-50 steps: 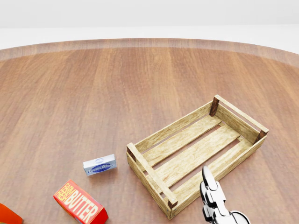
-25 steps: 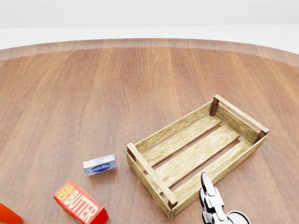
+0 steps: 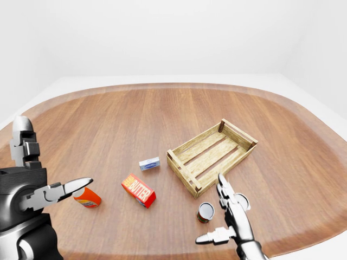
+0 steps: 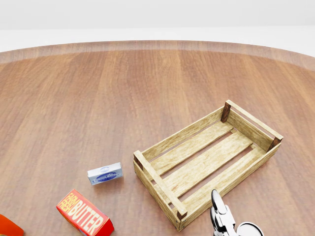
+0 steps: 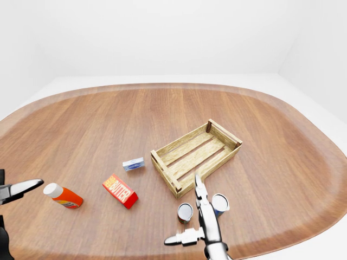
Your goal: Pick up the tomato sauce, and put it in the wooden tray.
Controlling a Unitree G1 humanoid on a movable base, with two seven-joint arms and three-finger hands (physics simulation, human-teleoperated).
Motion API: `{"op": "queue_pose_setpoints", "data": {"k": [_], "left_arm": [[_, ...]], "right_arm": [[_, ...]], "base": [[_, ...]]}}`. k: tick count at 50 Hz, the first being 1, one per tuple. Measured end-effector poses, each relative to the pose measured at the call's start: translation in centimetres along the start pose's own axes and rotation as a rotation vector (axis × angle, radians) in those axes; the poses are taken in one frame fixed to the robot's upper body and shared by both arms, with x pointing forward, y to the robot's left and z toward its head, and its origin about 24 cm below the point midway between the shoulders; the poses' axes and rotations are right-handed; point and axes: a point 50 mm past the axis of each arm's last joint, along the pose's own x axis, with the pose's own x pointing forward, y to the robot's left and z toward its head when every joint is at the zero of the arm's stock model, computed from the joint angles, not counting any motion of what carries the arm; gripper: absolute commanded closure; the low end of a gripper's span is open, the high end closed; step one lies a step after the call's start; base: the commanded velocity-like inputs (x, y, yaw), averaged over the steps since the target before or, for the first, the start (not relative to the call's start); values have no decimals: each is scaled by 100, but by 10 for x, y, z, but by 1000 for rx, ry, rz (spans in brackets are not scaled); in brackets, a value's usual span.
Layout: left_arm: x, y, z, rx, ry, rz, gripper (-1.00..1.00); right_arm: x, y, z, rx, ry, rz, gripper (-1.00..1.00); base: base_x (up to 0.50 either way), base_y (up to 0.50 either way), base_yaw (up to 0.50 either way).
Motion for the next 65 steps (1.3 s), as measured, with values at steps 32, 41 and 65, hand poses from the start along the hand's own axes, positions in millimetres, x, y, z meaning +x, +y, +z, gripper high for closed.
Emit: {"op": "queue_pose_setpoints", "data": {"k": [32,41,65], "left_arm": [[-1,-1,-1,2,5,-3,-93],[-1,-1,-1,2,5,-4,-92],[-1,-2,0,3,1,-6,-92]], "right_arm": [[-7,3,-10,-11,49,6,-100],[-7,3,-14,-12,66,7,-100],[-6,5,-23,-8,101,14,-100]], "base": [[0,0,0],[0,0,0],[0,0,0]]}}
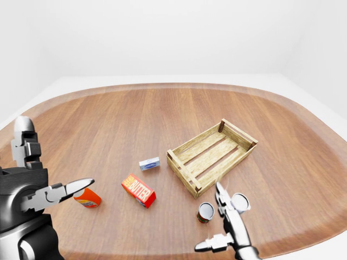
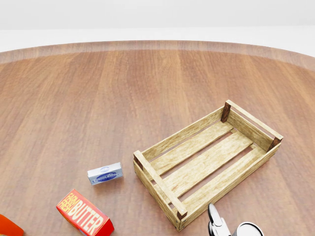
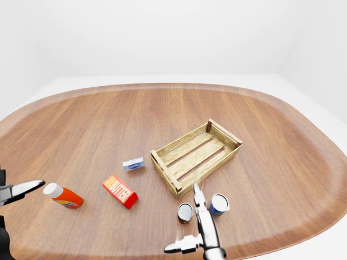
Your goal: Pick up the tomato sauce, and put it in the wooden tray.
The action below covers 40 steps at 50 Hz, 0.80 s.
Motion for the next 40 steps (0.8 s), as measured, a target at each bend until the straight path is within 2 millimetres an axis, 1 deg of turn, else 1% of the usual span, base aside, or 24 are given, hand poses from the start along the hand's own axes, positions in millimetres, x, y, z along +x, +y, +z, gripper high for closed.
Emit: {"op": "queue_pose_setpoints", "data": {"k": [40], "left_arm": [[0,0,0,1,-1,-1,-92]], "right_arm": [[3,-3,-11,15,43,-5,-100]], "base": [[0,0,0]]}}
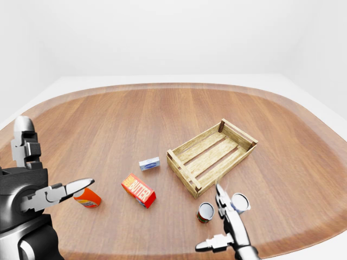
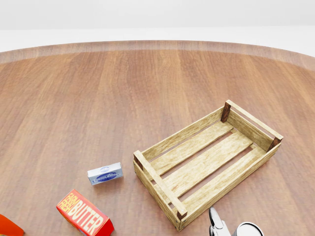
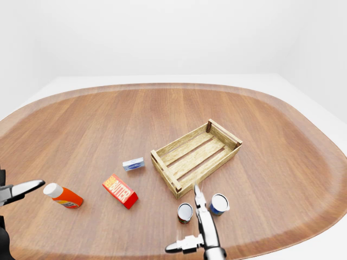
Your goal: Pick up the tomato sauce, and put it in the wooden tray.
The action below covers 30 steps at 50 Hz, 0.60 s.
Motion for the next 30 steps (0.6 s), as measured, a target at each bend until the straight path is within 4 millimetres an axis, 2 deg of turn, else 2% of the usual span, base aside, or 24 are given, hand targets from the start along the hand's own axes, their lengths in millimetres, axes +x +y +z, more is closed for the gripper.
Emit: {"op": "queue_pose_setpoints", "data": {"k": [30], "left_arm": [[0,-1,-1,0,3,-1,-93]], "right_arm": [[10,-3,-13,34,49,9,-100]], "base": [[0,0,0]]}}
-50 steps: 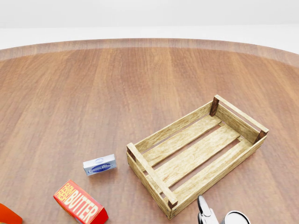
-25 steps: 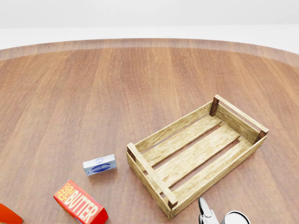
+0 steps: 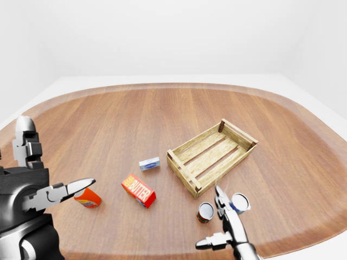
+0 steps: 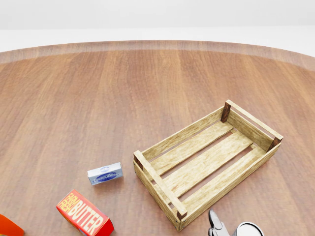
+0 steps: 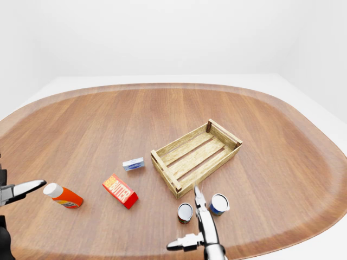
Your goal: Pick up the tomato sauce, and put it in the wooden tray.
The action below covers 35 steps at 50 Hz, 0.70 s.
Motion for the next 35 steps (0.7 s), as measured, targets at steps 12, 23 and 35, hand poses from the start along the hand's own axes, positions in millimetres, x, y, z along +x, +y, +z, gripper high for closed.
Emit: {"op": "queue_pose_setpoints", "data": {"k": [12,23,35], "left_arm": [[0,-1,-1,0,5,-1,-92],[0,0,-1,0,5,-1,-92],[0,0,-1,0,5,-2,-92]], "right_arm": [[2,0,-2,7,7,2,-100],[3,0,-3,-7,12,-8,-100],[3,0,-3,-43,15,-32,-100]], "base": [[0,0,0],[0,0,0],[0,0,0]]}}
